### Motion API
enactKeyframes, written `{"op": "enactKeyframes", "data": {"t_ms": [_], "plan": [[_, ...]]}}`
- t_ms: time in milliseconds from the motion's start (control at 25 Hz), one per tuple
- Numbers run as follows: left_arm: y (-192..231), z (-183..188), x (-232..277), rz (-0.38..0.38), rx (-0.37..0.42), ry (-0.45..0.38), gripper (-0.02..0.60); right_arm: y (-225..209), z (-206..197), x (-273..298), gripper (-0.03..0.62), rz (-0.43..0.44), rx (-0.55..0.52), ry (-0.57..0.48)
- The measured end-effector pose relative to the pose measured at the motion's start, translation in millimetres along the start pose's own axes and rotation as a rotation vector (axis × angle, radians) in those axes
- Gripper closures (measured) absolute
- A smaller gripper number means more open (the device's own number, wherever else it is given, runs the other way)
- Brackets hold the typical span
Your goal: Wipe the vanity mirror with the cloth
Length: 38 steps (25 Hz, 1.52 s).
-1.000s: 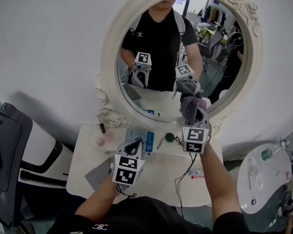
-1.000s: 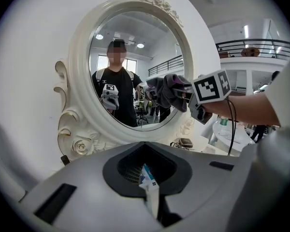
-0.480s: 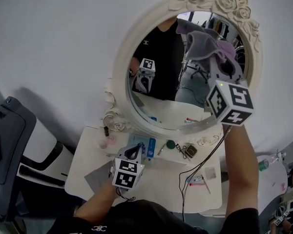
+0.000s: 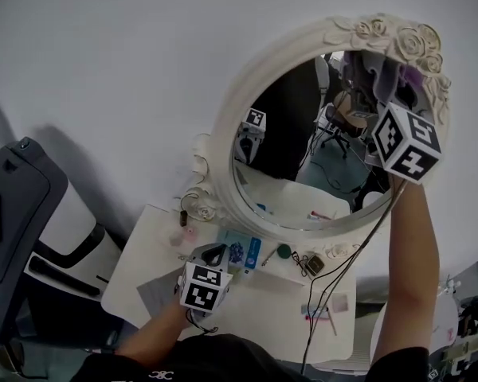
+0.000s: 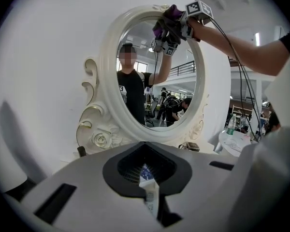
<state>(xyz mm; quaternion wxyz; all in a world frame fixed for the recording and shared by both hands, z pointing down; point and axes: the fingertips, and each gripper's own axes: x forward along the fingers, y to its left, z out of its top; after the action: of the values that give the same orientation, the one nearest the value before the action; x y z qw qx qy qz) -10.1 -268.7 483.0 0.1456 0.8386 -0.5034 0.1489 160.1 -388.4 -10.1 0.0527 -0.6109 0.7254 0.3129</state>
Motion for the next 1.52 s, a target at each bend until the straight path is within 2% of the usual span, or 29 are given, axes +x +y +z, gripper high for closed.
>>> {"op": "enactKeyframes", "data": {"t_ms": [200, 320, 440, 600, 800, 920, 1160, 1440, 1520], "plan": [[-4, -2, 10, -0.018, -0.01, 0.002, 0.584, 9, -2, 0, 0.546, 0.021, 0.051, -0.036], [-11, -3, 17, -0.038, -0.001, 0.015, 0.584, 20, -11, -7, 0.546, 0.034, 0.046, -0.069], [-18, -8, 22, -0.056, 0.011, 0.032, 0.584, 38, -29, -19, 0.546, 0.043, -0.032, -0.082], [-21, -13, 22, -0.061, 0.018, 0.049, 0.584, 64, -60, -35, 0.546, 0.081, -0.102, -0.05], [-15, -20, 22, -0.056, 0.007, 0.068, 0.584, 111, -114, -63, 0.546, 0.156, -0.184, -0.008], [-15, -22, 22, -0.059, 0.004, 0.072, 0.584, 147, -158, -84, 0.547, 0.234, -0.244, 0.039], [-18, -17, 17, -0.059, 0.009, 0.056, 0.584, 207, -252, -132, 0.547, 0.415, -0.298, 0.199], [-10, -11, 7, -0.034, 0.011, 0.031, 0.584, 233, -307, -163, 0.546, 0.539, -0.408, 0.353], [-12, -13, 4, -0.036, 0.011, 0.034, 0.584, 234, -313, -169, 0.546, 0.55, -0.42, 0.395]]}}
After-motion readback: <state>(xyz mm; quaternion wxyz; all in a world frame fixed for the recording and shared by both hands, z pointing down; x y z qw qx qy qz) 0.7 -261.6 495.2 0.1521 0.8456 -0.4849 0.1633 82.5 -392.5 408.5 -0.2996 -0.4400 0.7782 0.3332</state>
